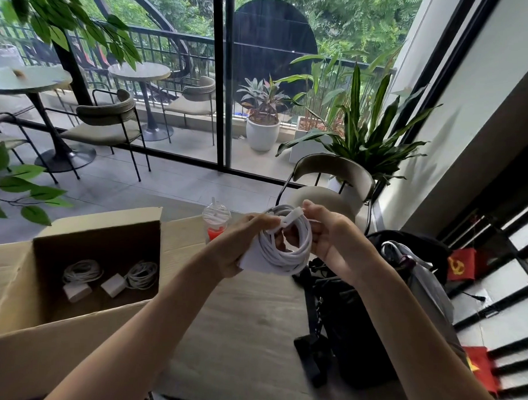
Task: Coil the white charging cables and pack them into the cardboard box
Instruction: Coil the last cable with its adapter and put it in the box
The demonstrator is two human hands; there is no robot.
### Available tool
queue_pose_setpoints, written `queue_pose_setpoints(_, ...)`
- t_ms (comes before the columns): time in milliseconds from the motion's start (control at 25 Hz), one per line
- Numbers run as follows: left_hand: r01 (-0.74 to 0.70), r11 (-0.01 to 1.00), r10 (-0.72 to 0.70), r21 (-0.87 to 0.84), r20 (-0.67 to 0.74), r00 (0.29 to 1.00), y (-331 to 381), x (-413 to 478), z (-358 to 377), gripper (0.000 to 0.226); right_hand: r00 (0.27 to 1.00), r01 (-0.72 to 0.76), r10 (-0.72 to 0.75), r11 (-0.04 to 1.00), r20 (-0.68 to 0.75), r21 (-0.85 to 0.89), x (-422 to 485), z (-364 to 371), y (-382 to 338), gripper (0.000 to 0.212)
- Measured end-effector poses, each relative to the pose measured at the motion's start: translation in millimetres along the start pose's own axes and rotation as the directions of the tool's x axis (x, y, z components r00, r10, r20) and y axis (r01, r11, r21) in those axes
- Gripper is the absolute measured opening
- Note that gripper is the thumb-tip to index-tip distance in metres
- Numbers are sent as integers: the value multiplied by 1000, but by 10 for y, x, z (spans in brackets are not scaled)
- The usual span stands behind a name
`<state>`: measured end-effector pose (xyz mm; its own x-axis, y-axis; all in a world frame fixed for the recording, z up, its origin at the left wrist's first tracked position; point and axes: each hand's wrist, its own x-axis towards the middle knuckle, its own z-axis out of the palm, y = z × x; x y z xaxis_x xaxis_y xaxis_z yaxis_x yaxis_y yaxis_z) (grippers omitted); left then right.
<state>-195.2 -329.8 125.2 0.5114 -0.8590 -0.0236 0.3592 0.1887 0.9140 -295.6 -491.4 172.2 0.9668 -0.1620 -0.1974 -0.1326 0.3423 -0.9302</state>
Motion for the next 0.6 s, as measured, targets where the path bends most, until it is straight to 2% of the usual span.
queue_pose_setpoints(80, -4, 1000, 4, 21, 16, 1000, -1, -6, 6, 37, 998, 46, -44, 997, 34, -68, -27, -16, -22, 34)
queue_pose_setpoints(240, -21, 996, 21, 88, 0, 1000, 49, -42, 21, 21, 996, 75, -64, 981, 64, -179, -53, -28, -20, 41)
queue_pose_setpoints(360, -43, 987, 47, 155, -29, 998, 29, -16, -11, 22, 995, 101, -95, 980, 40, -174, -46, -6, 7, 36)
queue_pose_setpoints(440, -49, 986, 52, 162, -19, 998, 5, 1, -22, 25, 991, 131, -130, 962, 18, -239, -52, -6, 22, 36)
queue_pose_setpoints(520, -37, 986, 39, 161, -5, 999, -15, 2, -28, 25, 975, 201, -223, 892, -8, -405, -61, 13, 53, 36)
queue_pose_setpoints(600, -10, 989, 11, 149, -5, 1000, -17, -1, -12, 22, 919, 278, -391, 727, -46, -628, -63, 41, 110, 31)
